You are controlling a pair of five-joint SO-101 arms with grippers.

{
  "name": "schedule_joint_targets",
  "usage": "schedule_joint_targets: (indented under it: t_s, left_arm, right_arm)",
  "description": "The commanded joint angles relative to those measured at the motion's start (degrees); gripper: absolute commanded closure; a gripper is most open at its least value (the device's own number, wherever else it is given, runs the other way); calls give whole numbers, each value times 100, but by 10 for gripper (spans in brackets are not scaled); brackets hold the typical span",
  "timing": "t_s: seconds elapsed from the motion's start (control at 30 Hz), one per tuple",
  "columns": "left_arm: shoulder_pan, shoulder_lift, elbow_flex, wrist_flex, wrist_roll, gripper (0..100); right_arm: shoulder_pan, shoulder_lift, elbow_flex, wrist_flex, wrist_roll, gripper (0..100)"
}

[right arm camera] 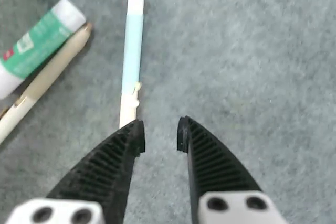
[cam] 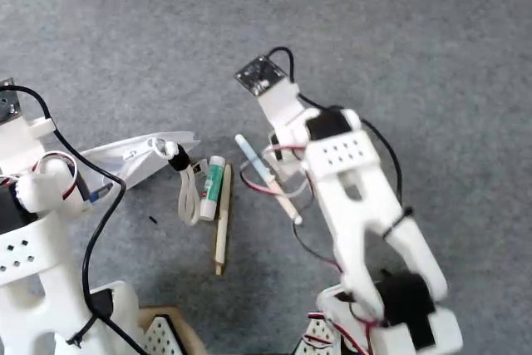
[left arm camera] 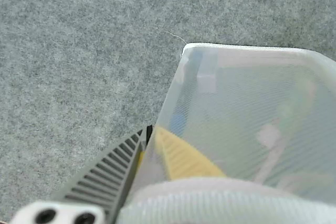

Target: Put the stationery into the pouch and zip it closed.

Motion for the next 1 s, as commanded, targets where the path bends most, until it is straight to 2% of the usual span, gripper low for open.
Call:
schedule_joint_targets:
  t_s: [0.0,0.17,0.47,0.97]
  left_arm:
    - [-84,79,259,-35,0,972]
    - [-84,79,259,-35,0,972]
    - [-84,79,268,-35,0,972]
    - [-84,79,268,-35,0,972]
  right_arm:
    - [35,470,-716,18,9,881]
    - [-167,1244,-1200,26,0,881]
    - [-1204,2149,-2237,220,-237,881]
    - [-862,4154,-3758,589,-229,881]
